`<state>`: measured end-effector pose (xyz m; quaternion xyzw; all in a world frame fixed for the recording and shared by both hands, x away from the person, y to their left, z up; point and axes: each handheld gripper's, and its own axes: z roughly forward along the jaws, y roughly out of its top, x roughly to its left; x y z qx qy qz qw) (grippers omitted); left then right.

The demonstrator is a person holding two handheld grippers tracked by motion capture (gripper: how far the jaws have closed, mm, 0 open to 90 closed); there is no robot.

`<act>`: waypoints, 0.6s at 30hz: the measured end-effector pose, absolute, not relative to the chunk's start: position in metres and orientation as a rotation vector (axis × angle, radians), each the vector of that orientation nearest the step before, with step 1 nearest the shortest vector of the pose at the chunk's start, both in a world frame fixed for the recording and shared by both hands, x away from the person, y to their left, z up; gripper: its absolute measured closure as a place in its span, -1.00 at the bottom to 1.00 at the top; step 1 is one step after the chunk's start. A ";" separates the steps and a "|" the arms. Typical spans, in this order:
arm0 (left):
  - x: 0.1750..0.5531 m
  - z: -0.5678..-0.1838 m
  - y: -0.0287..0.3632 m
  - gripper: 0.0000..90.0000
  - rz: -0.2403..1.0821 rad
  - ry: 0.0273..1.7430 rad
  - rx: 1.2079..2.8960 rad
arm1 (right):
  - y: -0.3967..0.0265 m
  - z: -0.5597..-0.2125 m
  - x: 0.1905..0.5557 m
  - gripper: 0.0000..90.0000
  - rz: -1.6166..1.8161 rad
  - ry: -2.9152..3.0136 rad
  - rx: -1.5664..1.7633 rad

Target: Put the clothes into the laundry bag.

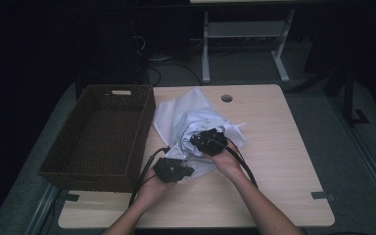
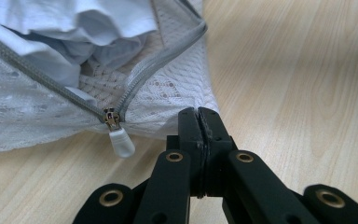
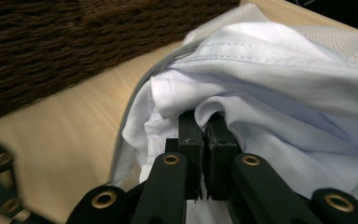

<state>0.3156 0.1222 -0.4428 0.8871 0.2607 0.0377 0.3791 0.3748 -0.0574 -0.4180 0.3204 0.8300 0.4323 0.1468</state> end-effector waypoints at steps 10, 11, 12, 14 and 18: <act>0.315 -0.444 0.122 0.98 0.092 0.660 2.279 | -0.037 -0.421 0.398 0.91 1.183 2.389 0.995; 0.315 -0.444 0.122 0.98 0.095 0.661 2.279 | -0.035 -0.422 0.400 0.91 1.176 2.391 1.002; 0.315 -0.444 0.122 0.98 0.098 0.659 2.282 | -0.033 -0.423 0.403 0.91 1.179 2.387 1.008; 0.315 -0.444 0.122 0.98 0.098 0.662 2.279 | -0.030 -0.425 0.408 0.91 1.177 2.384 1.022; 0.315 -0.443 0.123 0.98 0.100 0.666 2.276 | -0.025 -0.432 0.414 0.90 1.164 2.395 1.020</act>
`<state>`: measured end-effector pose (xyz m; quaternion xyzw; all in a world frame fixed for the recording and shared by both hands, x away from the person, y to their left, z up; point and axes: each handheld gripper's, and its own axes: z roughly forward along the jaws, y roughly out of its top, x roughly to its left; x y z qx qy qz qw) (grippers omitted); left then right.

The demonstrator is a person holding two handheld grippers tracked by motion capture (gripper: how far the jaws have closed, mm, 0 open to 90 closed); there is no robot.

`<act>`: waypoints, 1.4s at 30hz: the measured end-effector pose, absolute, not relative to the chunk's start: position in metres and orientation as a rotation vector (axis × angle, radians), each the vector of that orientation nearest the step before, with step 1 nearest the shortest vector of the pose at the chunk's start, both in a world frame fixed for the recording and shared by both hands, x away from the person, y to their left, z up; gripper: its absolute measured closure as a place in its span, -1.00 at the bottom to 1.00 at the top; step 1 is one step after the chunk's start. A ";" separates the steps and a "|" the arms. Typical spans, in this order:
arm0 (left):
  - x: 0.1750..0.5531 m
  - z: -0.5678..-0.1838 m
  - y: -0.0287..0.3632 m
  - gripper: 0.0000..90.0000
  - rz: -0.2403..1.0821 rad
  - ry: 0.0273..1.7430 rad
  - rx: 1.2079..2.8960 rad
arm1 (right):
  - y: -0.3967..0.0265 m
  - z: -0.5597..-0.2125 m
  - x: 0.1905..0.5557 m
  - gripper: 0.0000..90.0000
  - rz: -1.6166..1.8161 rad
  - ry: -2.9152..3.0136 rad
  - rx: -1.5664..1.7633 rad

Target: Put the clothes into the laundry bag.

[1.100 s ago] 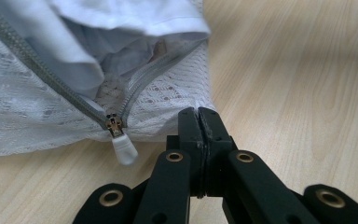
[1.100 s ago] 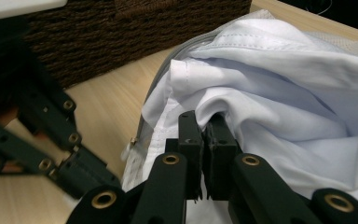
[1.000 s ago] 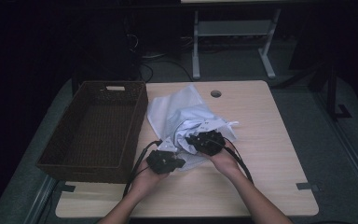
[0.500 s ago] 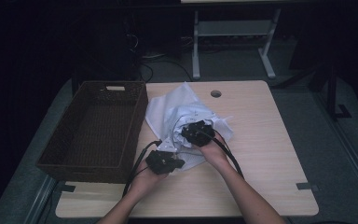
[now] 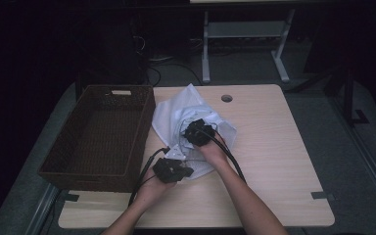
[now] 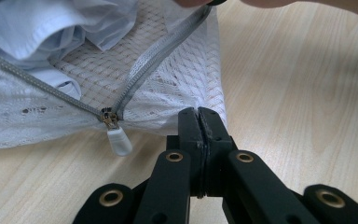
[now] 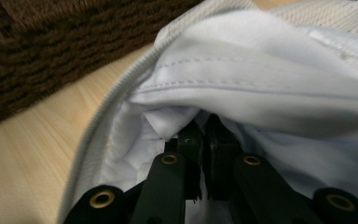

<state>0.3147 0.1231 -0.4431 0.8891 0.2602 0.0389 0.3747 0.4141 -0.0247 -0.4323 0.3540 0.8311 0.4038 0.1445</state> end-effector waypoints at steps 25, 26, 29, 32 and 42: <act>0.318 -0.441 0.131 0.98 0.104 0.717 2.241 | -0.190 -0.398 0.366 0.00 1.240 2.206 1.076; 0.318 -0.441 0.132 0.98 0.103 0.716 2.241 | -0.196 -0.399 0.370 -0.01 1.209 2.186 1.109; 0.318 -0.441 0.133 0.98 0.106 0.718 2.240 | -0.207 -0.407 0.382 0.08 1.191 2.167 1.186; 0.318 -0.440 0.134 0.98 0.107 0.722 2.241 | -0.204 -0.415 0.387 0.55 1.202 2.220 1.200; 0.309 -0.428 0.149 0.98 0.138 0.778 2.220 | -0.227 -0.416 0.346 0.95 1.126 2.289 1.130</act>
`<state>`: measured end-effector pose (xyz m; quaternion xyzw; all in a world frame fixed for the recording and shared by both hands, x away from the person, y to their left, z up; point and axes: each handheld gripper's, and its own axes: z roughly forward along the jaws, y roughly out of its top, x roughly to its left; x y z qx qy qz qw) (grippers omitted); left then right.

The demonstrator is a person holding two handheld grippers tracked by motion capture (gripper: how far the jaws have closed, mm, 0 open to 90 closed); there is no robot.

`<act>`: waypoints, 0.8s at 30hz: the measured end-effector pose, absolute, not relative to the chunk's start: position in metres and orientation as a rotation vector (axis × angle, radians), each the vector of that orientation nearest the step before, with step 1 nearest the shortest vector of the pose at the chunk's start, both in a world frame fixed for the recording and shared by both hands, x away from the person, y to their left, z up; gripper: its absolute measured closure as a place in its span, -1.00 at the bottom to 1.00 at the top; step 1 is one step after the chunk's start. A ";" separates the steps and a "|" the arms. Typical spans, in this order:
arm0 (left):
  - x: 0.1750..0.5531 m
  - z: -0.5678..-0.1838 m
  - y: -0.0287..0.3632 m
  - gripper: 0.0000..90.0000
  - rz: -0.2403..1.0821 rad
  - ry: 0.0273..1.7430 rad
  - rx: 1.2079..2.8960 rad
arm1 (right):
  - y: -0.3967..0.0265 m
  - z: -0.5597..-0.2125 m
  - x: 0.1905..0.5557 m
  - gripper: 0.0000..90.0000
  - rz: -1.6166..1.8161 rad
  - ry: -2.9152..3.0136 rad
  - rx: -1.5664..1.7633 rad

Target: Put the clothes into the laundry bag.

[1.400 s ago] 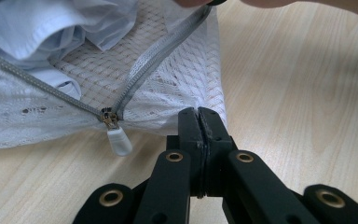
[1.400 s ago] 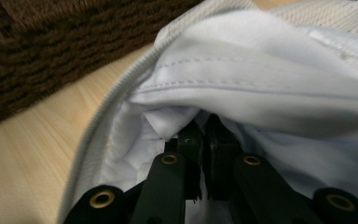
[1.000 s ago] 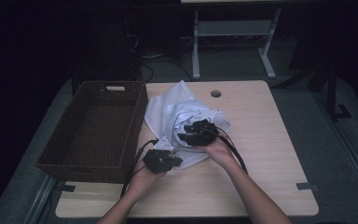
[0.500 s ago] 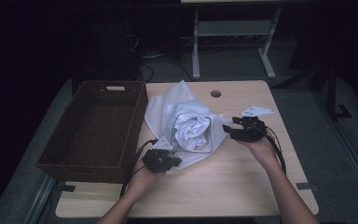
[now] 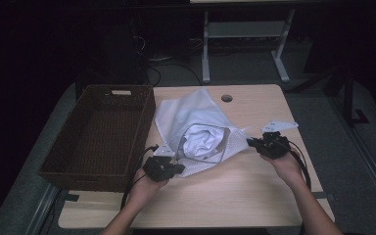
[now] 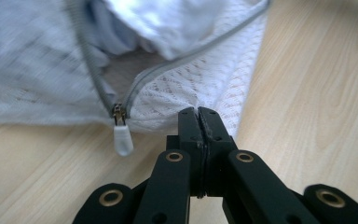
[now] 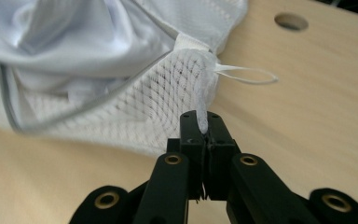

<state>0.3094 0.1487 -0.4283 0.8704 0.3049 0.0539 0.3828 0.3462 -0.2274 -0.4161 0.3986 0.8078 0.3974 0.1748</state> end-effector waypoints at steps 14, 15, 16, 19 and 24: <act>0.287 -0.424 0.154 0.54 0.114 0.808 2.243 | -0.236 -0.433 0.272 0.95 1.122 2.431 1.116; 0.285 -0.421 0.155 0.48 0.107 0.800 2.238 | -0.236 -0.434 0.269 0.95 1.126 2.437 1.122; 0.283 -0.417 0.155 0.42 0.100 0.788 2.235 | -0.236 -0.435 0.266 0.95 1.132 2.445 1.130; 0.277 -0.406 0.151 0.38 0.099 0.742 2.218 | -0.234 -0.437 0.258 0.95 1.130 2.470 1.120; 0.278 -0.390 0.134 0.42 0.098 0.664 2.223 | -0.232 -0.439 0.255 0.95 1.121 2.475 1.125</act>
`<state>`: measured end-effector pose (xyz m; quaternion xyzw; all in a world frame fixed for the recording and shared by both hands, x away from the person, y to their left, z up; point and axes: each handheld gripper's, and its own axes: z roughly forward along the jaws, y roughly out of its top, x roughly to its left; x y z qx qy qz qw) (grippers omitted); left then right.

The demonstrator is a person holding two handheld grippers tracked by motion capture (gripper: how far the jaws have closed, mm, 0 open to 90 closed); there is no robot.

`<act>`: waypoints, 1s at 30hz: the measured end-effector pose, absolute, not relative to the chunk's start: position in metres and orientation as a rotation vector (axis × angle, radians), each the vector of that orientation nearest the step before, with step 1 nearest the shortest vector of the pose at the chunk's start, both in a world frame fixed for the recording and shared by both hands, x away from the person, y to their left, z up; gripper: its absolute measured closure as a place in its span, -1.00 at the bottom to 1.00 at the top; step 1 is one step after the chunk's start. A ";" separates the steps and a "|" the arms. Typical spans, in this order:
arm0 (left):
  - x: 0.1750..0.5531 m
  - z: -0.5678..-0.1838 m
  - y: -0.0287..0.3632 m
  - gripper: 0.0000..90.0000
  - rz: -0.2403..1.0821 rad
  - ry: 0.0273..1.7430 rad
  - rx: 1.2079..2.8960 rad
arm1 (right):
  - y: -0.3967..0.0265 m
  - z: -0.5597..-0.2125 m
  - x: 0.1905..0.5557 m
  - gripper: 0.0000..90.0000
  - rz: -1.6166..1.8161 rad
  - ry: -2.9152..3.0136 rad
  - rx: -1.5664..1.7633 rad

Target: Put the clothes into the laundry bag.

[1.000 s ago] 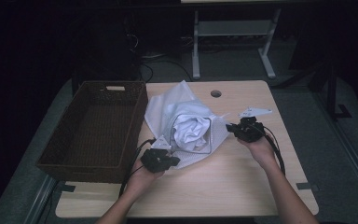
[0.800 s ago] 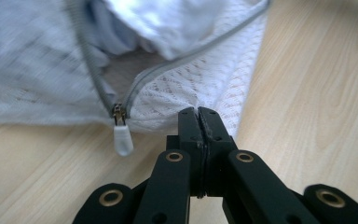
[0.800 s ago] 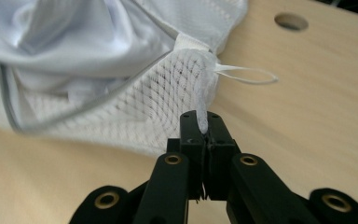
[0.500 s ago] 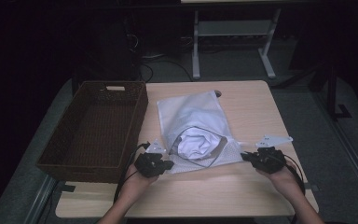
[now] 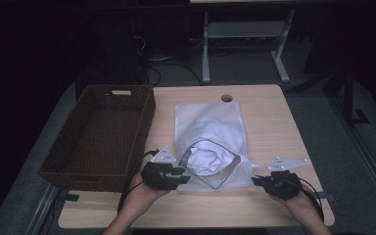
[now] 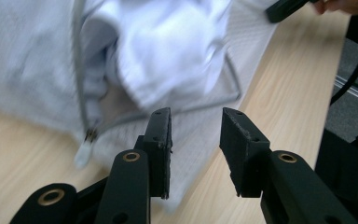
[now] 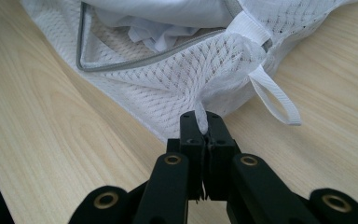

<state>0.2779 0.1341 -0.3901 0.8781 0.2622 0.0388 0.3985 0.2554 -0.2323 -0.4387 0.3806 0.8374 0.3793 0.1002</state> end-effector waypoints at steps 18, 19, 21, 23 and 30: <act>0.329 -0.413 0.072 1.00 0.112 0.603 2.331 | -0.235 -0.442 0.256 0.92 1.118 2.472 1.136; 0.332 -0.415 0.072 1.00 0.107 0.608 2.329 | -0.235 -0.439 0.255 0.82 1.126 2.464 1.135; 0.336 -0.417 0.072 1.00 0.106 0.616 2.327 | -0.236 -0.430 0.252 0.67 1.154 2.415 1.115; 0.339 -0.418 0.072 1.00 0.105 0.621 2.321 | -0.235 -0.416 0.248 0.65 1.237 2.361 1.079; 0.344 -0.420 0.068 1.00 0.105 0.619 2.327 | -0.170 -0.420 0.259 0.99 1.282 2.479 0.906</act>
